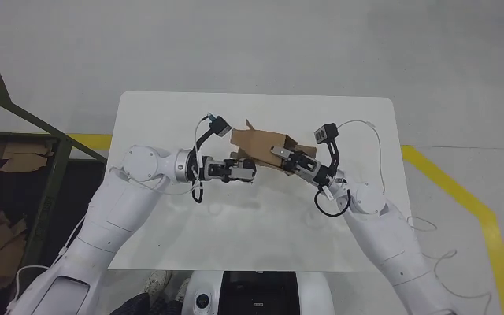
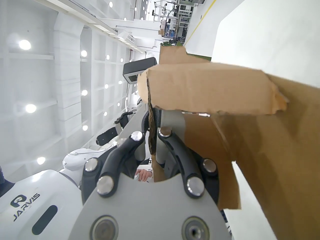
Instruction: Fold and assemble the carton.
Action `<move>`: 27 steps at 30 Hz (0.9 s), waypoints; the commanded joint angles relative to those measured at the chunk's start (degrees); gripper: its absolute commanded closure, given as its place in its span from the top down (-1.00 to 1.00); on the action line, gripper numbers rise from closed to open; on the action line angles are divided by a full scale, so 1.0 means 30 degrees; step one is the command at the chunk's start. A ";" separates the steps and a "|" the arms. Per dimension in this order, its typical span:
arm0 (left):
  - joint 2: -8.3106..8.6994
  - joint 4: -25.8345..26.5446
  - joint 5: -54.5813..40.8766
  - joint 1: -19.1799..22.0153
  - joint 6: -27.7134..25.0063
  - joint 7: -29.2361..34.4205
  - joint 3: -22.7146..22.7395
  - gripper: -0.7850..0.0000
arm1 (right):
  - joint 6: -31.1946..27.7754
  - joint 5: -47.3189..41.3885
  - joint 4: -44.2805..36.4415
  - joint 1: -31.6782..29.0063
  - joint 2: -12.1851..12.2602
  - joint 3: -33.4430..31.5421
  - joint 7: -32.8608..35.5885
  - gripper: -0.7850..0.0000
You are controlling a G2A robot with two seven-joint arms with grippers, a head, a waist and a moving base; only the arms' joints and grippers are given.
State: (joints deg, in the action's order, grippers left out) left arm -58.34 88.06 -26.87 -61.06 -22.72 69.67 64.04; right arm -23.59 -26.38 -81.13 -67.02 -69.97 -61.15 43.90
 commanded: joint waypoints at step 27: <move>0.0638 0.0819 -0.1097 -0.2260 -0.0567 -0.0696 0.3404 1.00 | -0.0277 -0.0957 0.0050 -0.0685 0.0160 -0.1193 0.1202 -1.00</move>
State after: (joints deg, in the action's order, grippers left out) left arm -56.56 90.54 -30.23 -67.28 -24.29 67.93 73.39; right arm -24.29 -29.24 -80.95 -69.09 -69.53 -64.59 46.76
